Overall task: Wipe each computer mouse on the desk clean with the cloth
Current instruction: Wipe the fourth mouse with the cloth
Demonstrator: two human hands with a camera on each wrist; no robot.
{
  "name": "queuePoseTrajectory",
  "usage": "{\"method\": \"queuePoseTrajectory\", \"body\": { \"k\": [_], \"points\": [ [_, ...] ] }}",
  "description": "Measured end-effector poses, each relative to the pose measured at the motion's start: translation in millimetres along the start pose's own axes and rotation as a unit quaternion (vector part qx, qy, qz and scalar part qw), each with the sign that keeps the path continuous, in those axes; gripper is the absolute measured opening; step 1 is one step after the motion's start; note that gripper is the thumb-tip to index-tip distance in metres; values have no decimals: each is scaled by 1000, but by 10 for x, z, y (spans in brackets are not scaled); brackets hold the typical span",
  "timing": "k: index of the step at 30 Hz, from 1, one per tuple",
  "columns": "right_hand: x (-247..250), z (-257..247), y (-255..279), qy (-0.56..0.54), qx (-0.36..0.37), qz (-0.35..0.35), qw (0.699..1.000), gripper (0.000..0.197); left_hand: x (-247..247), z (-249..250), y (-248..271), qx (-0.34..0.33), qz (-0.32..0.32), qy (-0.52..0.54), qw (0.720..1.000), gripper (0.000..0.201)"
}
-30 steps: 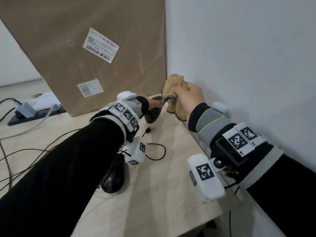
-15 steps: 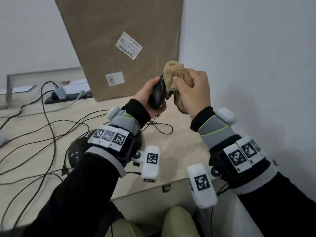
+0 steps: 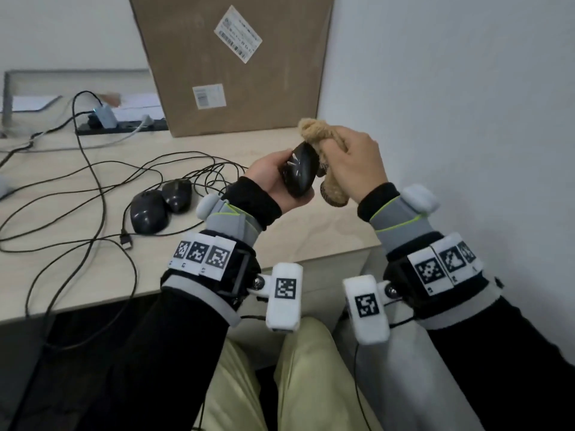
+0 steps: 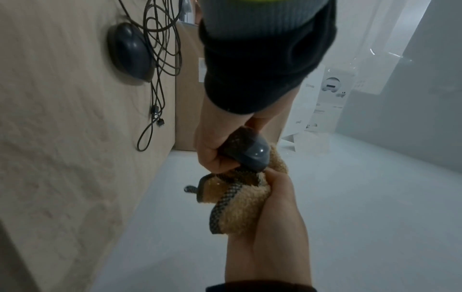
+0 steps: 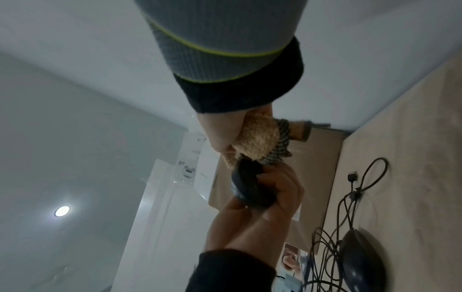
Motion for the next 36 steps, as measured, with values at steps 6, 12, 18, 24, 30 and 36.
{"method": "queuePoseTrajectory", "body": {
  "k": [6, 12, 18, 24, 30, 36],
  "points": [
    [-83, 17, 274, 8, 33, -40, 999, 28, -57, 31, 31, -14, 14, 41, 999, 30],
    [3, 60, -1, -51, -32, -12, 998, 17, 17, -38, 73, -12, 34, -9, 999, 27],
    [-89, 181, -41, -215, -97, -10, 972, 23, 55, -56, 78, -33, 13, 44, 998, 25],
    [-221, 52, 28, -156, -40, -57, 985, 26, 115, -79, -10, -53, 19, 42, 998, 26],
    [-451, 58, 492, 34, 93, -120, 988, 50, 288, -12, -102, -87, 49, 56, 993, 49],
    [-402, 86, 131, 17, 41, -37, 998, 31, 374, -94, -60, -44, 3, -2, 999, 43]
  ]
}}
Point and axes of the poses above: each hand's wrist, its own y-axis away from the middle knuckle, its own x-axis out of the back of the hand, z = x × y, the point moved 1 cm from there along -y, towards the middle knuckle, and after that the axes turned 2 degrees about -z, right-handed, at the moved point
